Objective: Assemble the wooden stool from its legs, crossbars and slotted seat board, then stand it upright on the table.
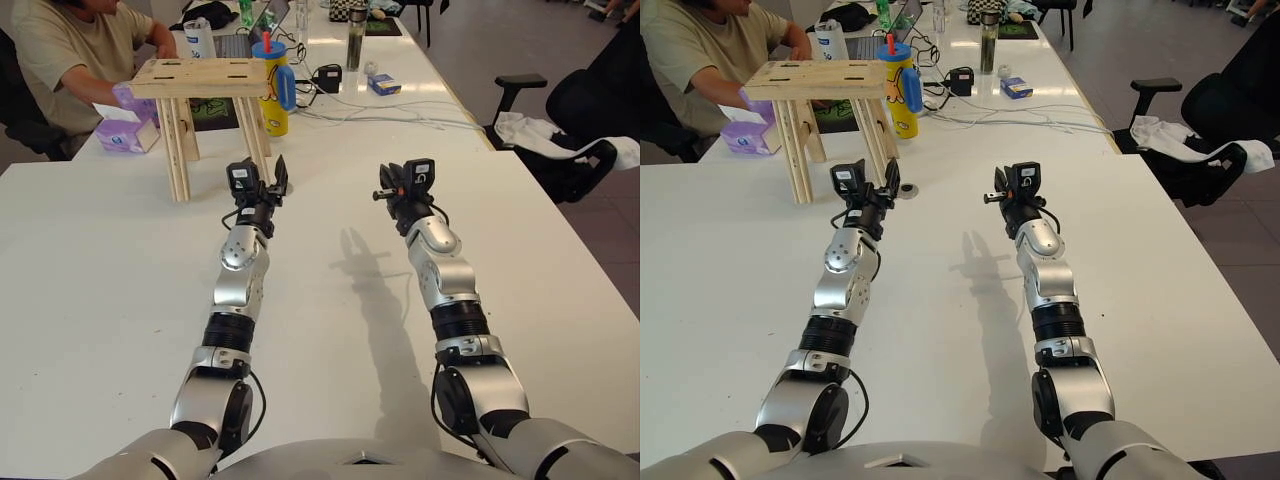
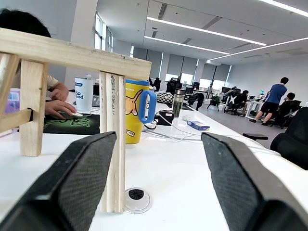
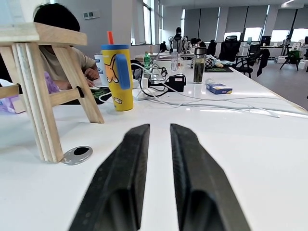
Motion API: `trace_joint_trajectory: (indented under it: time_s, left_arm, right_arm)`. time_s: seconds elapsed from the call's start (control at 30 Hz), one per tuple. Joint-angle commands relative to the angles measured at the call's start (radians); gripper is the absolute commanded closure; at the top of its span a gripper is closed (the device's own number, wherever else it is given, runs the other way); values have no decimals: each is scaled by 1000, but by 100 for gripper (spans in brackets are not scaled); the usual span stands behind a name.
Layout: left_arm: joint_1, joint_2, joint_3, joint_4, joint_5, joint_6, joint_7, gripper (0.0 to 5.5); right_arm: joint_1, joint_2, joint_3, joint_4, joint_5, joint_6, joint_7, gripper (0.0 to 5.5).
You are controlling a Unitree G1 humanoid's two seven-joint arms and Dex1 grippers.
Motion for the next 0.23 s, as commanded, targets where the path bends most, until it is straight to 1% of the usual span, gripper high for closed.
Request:
trace_joint_trajectory:
  time_s: [0.03,0.23]
  left_arm:
    - [-47,4,29,55,-8,-30,-2,221]
    - [-67,18,40,85,8,-65,-13,221]
  right_arm:
    - [-67,0,-2,60,7,-18,17,471]
    - [-102,-4,-10,95,10,-41,24,471]
